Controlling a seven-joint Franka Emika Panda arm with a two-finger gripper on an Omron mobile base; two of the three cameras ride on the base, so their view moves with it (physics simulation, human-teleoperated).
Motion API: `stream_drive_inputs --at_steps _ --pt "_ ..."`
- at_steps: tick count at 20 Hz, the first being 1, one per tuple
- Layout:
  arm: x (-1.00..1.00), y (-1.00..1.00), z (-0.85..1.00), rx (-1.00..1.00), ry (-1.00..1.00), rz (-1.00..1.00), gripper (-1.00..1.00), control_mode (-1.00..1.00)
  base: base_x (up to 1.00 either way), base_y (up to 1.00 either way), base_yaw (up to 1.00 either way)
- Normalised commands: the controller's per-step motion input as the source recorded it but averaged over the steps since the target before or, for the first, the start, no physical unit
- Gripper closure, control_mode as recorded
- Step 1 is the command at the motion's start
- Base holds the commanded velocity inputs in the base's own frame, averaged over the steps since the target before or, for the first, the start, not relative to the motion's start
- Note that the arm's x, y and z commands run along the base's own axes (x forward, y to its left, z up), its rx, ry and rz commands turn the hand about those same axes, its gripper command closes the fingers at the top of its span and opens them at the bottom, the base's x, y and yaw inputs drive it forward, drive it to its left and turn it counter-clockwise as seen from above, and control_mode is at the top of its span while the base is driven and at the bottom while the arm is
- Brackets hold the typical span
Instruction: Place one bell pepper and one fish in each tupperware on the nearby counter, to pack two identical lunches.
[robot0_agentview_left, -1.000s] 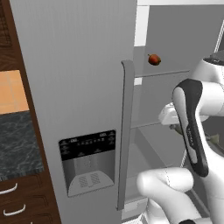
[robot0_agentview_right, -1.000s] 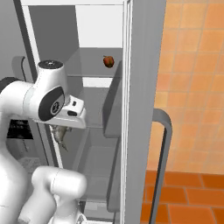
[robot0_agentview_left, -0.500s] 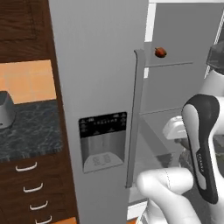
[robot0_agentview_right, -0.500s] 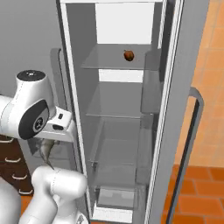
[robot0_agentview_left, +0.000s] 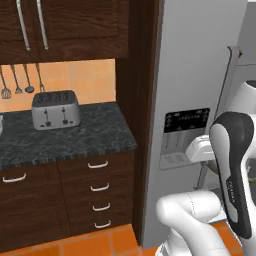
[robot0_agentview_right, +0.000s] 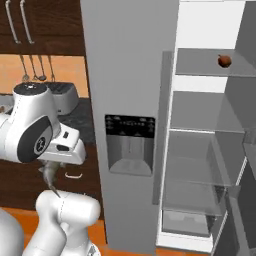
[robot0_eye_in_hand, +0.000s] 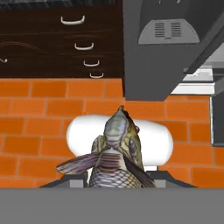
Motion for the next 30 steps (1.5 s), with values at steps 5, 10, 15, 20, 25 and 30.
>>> stream_drive_inputs --at_steps 5,10,15,20,25,30 --pt "0.0 0.0 0.0 0.0 0.0 0.0 1.0 1.0 0.0 1.0 0.02" --pt "0.0 0.0 0.0 0.0 0.0 0.0 1.0 1.0 0.0 1.0 0.0" --pt "0.0 0.0 0.0 0.0 0.0 0.0 1.0 1.0 0.12 1.0 0.0" --pt "0.0 0.0 0.0 0.0 0.0 0.0 1.0 1.0 0.48 1.0 0.0" --pt "0.0 0.0 0.0 0.0 0.0 0.0 1.0 1.0 0.77 1.0 0.0" --pt "0.0 0.0 0.0 0.0 0.0 0.0 1.0 1.0 0.68 1.0 0.0"
